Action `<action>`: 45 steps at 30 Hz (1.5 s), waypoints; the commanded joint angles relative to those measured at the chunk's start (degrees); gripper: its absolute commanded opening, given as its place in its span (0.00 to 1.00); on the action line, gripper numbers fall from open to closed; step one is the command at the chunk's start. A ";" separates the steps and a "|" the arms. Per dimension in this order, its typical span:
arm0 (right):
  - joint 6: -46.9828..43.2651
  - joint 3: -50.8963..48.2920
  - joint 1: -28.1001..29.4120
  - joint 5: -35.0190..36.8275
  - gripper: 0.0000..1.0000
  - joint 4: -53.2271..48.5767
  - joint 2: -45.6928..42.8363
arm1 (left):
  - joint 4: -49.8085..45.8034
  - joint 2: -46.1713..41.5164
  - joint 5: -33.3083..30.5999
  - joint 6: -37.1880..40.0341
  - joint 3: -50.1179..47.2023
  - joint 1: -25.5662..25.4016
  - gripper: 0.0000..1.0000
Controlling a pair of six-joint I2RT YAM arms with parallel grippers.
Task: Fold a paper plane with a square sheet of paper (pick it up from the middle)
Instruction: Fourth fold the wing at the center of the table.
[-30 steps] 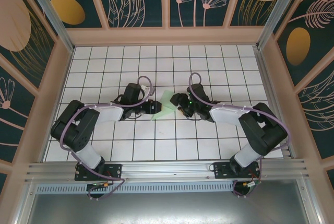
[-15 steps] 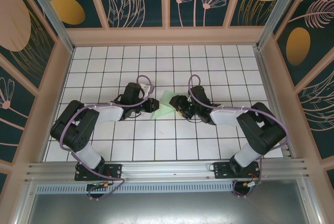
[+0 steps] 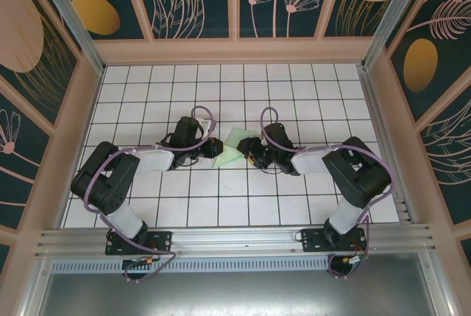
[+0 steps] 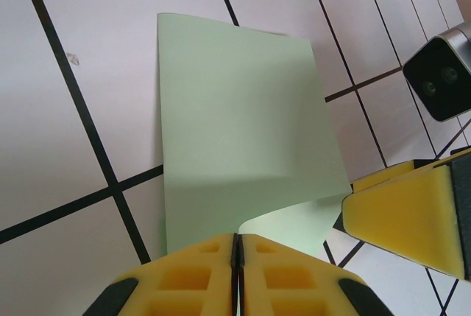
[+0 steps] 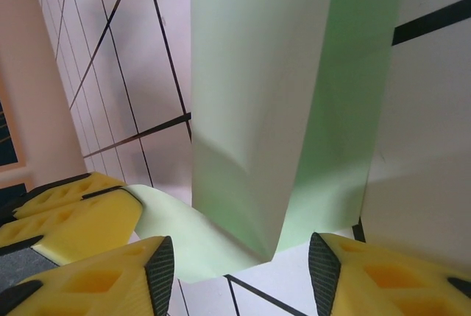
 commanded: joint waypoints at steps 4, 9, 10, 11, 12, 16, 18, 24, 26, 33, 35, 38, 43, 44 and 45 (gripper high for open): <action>0.14 0.93 0.39 -3.45 0.52 8.78 2.81 | -0.58 -0.99 -0.96 -0.15 0.13 -0.18 0.12; 0.46 0.85 0.38 -3.91 0.46 11.13 4.30 | -2.44 -1.18 -3.04 -0.46 0.71 -0.18 0.14; 0.54 0.77 0.32 -3.99 0.45 11.55 4.50 | -3.00 -1.16 -3.42 -0.55 0.97 -0.19 0.15; 0.54 0.76 0.38 -3.99 0.45 11.71 4.61 | -3.21 -1.26 -3.59 -0.75 1.14 -0.23 0.16; 0.47 0.80 0.38 -3.91 0.43 11.67 4.78 | -3.28 -1.35 -3.74 -1.01 1.25 -0.18 0.18; 0.17 0.93 0.37 -4.08 0.37 11.76 5.77 | -4.42 -1.09 -5.07 -1.47 2.03 -0.19 0.26; -0.09 1.02 0.29 -4.00 0.33 11.60 6.03 | -5.36 -0.83 -6.14 -1.62 2.48 -0.15 0.30; -1.08 3.04 0.29 -2.14 0.19 6.58 6.37 | -7.72 -2.58 -9.08 -3.04 3.19 -0.21 0.41; -1.30 4.02 0.29 -1.39 0.13 4.34 6.28 | -8.20 -4.11 -9.62 -3.45 3.07 -0.23 0.46; -2.02 8.23 0.45 2.35 0.04 -5.60 4.44 | -6.33 -11.33 -9.63 -2.75 -0.12 -0.22 0.67; -1.92 9.45 0.51 2.92 0.04 -8.20 3.99 | -4.18 -12.42 -8.05 -1.46 -1.53 -0.17 0.70; -1.59 11.48 0.73 3.37 0.04 -11.69 3.55 | -0.02 -12.86 -4.59 0.65 -3.96 -0.26 0.73; -0.48 14.19 0.66 4.09 0.04 -16.83 3.84 | 10.27 -13.19 -0.69 1.84 -9.04 -0.44 0.77; -0.22 14.57 0.58 3.93 0.03 -17.36 3.99 | 11.52 -13.29 -0.64 2.23 -9.67 -0.39 0.77; 0.08 15.00 0.56 3.62 0.03 -17.84 3.98 | 12.66 -13.31 -0.44 2.83 -10.28 -0.41 0.77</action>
